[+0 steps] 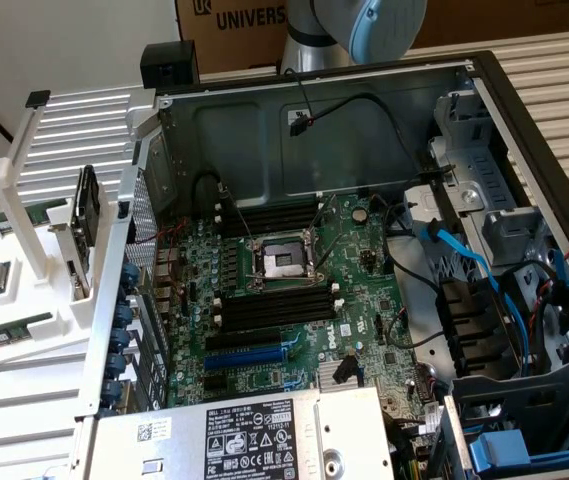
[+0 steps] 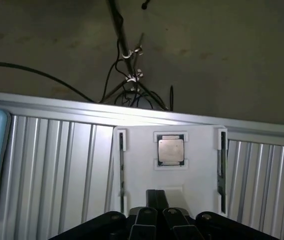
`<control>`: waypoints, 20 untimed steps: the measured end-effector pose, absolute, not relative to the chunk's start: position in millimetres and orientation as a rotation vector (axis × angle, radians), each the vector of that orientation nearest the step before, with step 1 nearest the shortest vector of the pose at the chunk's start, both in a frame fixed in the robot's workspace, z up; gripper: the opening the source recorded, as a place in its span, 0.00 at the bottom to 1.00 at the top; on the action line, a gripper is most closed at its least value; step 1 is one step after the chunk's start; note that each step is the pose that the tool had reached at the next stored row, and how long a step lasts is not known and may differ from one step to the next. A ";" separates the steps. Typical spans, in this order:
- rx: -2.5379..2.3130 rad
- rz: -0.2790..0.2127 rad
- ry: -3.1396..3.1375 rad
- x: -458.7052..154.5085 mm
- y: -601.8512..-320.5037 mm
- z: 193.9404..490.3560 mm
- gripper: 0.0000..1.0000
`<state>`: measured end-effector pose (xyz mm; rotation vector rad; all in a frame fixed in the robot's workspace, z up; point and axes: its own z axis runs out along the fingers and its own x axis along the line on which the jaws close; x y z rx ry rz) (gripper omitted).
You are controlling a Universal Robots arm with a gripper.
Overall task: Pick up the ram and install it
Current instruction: 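Pick up the ram and move it above insertion slot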
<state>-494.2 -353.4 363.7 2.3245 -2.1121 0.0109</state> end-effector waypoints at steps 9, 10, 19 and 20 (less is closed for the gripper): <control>2.330 0.024 -2.117 -497.3 -358.4 361.5 0.10; 2.330 0.024 -2.117 -497.3 -359.4 361.3 0.10; 2.334 0.017 -2.120 -497.4 -371.4 357.4 0.10; 2.334 0.017 -2.121 -497.4 -372.7 356.6 0.10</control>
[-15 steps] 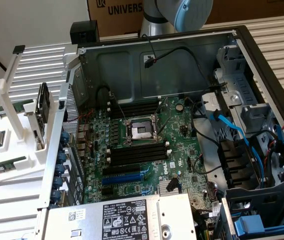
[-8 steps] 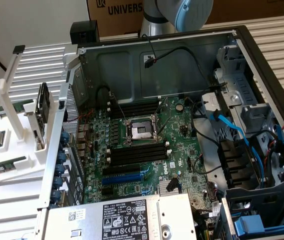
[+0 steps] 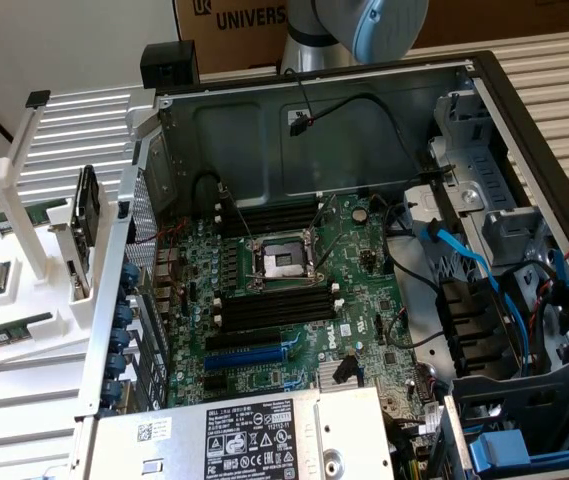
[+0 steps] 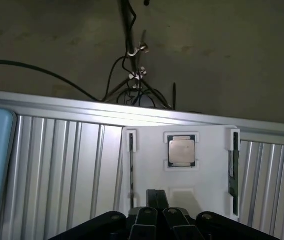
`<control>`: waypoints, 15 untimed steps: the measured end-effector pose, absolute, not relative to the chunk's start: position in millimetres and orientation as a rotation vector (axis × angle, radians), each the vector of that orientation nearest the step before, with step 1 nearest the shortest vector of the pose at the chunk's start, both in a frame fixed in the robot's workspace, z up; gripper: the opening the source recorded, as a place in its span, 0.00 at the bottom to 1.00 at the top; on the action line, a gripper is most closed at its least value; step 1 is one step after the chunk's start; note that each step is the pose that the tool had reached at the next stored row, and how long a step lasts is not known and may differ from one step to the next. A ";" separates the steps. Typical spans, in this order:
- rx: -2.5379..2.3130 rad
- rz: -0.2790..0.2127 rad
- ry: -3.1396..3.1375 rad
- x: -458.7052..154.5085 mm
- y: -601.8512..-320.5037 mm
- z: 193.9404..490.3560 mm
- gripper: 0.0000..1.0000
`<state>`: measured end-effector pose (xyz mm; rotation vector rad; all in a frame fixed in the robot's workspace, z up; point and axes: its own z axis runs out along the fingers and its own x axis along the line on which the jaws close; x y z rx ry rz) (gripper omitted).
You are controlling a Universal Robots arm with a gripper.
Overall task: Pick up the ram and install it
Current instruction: 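Pick up the ram and move it above insertion slot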
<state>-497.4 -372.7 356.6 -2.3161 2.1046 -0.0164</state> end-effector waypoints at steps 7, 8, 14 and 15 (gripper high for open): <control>-2.316 -0.015 2.104 -496.5 -376.9 348.0 0.10; -2.316 -0.016 2.104 -496.4 -377.0 346.2 0.10; -2.316 -0.016 2.104 -494.8 -380.1 338.2 0.10; -2.316 -0.015 2.104 -494.2 -381.2 337.2 0.10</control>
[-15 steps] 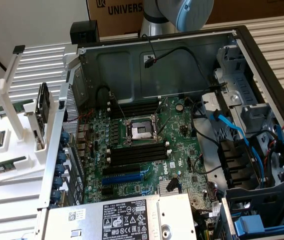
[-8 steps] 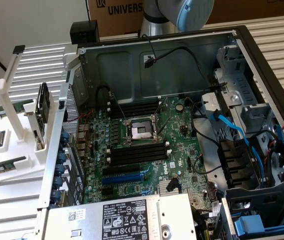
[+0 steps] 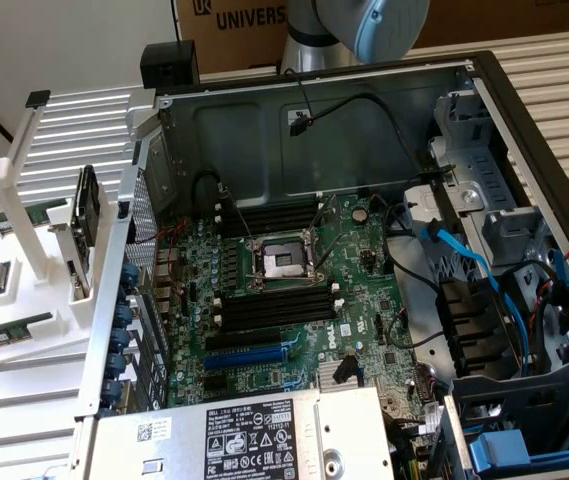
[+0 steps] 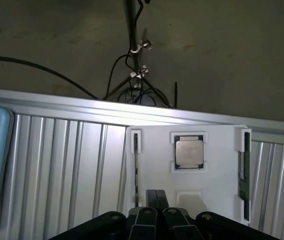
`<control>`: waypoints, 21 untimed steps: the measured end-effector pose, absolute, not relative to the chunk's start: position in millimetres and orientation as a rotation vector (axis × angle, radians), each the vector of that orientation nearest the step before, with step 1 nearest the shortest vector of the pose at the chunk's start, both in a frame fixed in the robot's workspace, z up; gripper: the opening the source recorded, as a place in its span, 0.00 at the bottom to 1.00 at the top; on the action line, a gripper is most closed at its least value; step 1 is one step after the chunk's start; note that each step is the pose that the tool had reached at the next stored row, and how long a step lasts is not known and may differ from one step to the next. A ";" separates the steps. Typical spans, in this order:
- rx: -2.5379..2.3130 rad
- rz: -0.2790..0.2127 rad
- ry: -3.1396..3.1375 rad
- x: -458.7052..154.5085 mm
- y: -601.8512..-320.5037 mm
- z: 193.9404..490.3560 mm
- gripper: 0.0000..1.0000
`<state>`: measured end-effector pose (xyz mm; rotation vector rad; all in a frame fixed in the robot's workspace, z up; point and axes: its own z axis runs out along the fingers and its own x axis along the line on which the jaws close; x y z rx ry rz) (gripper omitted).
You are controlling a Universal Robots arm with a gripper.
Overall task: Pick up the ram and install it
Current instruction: 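Pick up the ram and move it above insertion slot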
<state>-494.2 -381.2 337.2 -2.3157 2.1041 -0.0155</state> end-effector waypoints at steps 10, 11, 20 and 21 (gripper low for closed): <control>-2.321 -0.002 2.109 -474.7 -392.6 326.6 0.10; -2.324 0.003 2.111 -472.2 -393.1 325.6 0.10; -2.339 0.031 2.115 -460.5 -401.5 311.5 0.10; -2.339 0.031 2.115 -460.2 -401.9 309.7 0.10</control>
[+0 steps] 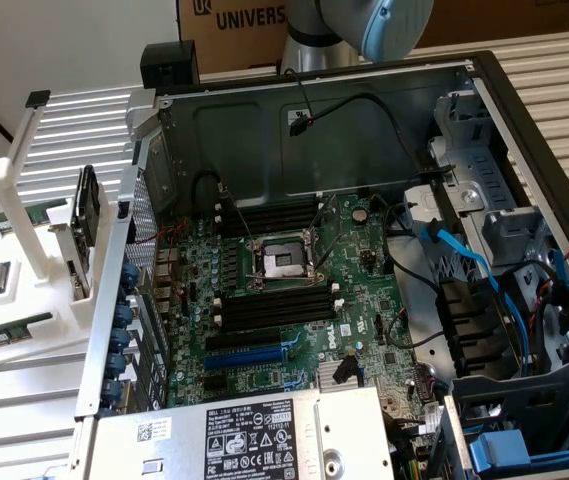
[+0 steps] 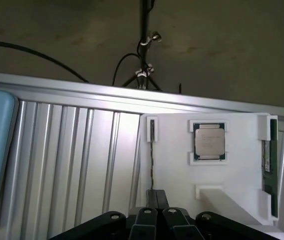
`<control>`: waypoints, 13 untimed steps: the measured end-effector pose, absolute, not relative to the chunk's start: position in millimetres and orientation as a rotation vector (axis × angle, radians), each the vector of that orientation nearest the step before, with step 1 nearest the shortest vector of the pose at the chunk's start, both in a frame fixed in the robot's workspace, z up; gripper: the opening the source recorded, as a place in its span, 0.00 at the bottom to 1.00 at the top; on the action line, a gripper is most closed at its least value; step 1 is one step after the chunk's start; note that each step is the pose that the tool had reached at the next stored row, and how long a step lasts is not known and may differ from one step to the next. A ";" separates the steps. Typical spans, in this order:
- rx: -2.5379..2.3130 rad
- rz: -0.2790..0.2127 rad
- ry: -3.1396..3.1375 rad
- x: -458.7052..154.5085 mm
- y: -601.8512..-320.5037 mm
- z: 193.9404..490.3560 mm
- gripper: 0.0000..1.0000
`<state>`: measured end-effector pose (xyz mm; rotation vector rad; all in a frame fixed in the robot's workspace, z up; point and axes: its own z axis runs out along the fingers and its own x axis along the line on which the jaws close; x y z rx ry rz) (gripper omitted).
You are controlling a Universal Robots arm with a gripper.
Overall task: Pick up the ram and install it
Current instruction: 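Pick up the ram and move it above insertion slot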
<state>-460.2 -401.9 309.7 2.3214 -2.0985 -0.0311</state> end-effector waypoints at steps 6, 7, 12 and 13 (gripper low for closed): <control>2.324 -0.031 -2.095 -458.2 -403.6 298.7 0.10; 2.325 -0.031 -2.094 -457.6 -404.0 296.8 0.10; 2.329 -0.031 -2.089 -454.3 -405.4 287.9 0.10; 2.330 -0.031 -2.088 -453.8 -405.7 286.1 0.10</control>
